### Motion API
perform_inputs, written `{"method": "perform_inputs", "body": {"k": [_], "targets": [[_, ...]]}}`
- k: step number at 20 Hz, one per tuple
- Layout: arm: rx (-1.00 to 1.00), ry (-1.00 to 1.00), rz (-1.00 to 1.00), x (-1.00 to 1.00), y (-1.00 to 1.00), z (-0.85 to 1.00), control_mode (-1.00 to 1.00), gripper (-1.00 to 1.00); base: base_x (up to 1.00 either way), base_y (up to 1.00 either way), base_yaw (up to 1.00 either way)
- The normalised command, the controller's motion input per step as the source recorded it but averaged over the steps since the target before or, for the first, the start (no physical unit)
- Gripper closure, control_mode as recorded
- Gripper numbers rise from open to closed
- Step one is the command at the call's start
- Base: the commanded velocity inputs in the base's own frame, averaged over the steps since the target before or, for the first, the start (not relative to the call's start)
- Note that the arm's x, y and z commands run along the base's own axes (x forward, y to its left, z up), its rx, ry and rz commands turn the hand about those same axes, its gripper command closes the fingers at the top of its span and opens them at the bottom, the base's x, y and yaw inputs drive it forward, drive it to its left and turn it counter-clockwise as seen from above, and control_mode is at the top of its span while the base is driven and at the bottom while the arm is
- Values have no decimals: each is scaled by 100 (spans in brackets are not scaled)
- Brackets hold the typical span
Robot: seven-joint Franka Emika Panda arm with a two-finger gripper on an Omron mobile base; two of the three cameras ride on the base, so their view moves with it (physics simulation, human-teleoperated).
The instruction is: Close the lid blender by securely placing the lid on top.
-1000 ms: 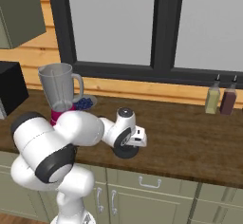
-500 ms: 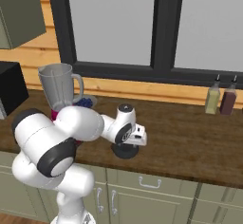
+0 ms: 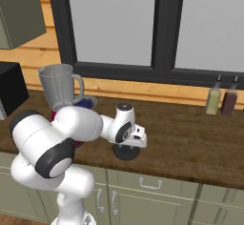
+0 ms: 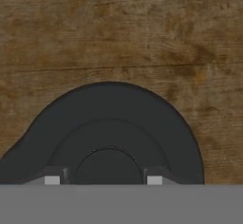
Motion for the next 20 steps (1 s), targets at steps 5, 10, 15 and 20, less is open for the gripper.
{"method": "perform_inputs", "body": {"k": [5, 10, 15, 20], "targets": [[-1, 3, -3, -48, 11, -47, -100, 100, 0, 0, 0], [0, 1, 0, 0, 0, -1, -100, 100, 0, 0, 0], [2, -1, 0, -3, 0, 9, -100, 100, 0, 0, 0], [8, -2, 0, -15, 0, 84, -100, 100, 0, 0, 0]]}}
